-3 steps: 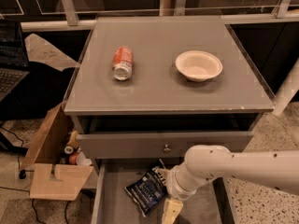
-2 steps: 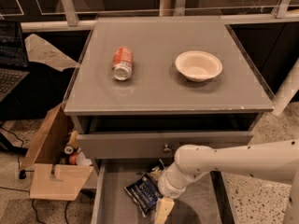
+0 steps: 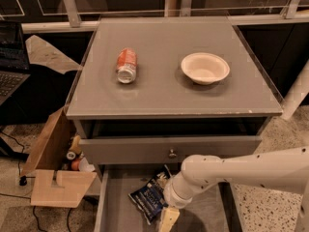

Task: Pick blue chip bag from middle drawer and place on counter

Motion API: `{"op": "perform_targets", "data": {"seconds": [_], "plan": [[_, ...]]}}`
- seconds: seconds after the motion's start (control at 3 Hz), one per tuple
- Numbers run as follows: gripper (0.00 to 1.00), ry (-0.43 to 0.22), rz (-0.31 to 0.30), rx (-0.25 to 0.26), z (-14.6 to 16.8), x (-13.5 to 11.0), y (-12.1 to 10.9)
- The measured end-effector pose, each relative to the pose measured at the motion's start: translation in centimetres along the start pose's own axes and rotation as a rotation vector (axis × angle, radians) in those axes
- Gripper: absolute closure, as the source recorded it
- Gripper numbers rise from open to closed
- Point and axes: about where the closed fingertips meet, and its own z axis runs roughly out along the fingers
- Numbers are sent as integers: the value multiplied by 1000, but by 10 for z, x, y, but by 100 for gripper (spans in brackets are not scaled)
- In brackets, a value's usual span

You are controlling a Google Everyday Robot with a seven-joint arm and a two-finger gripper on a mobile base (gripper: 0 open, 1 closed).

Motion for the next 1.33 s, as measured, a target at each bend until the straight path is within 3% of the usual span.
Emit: {"op": "perform_targets", "data": {"seconds": [0.33, 0.67, 1.33], "plan": [[0, 41, 42, 73, 6, 12, 5], [0, 10, 92, 230, 9, 17, -26], [0, 26, 108, 188, 36, 33, -37]]}}
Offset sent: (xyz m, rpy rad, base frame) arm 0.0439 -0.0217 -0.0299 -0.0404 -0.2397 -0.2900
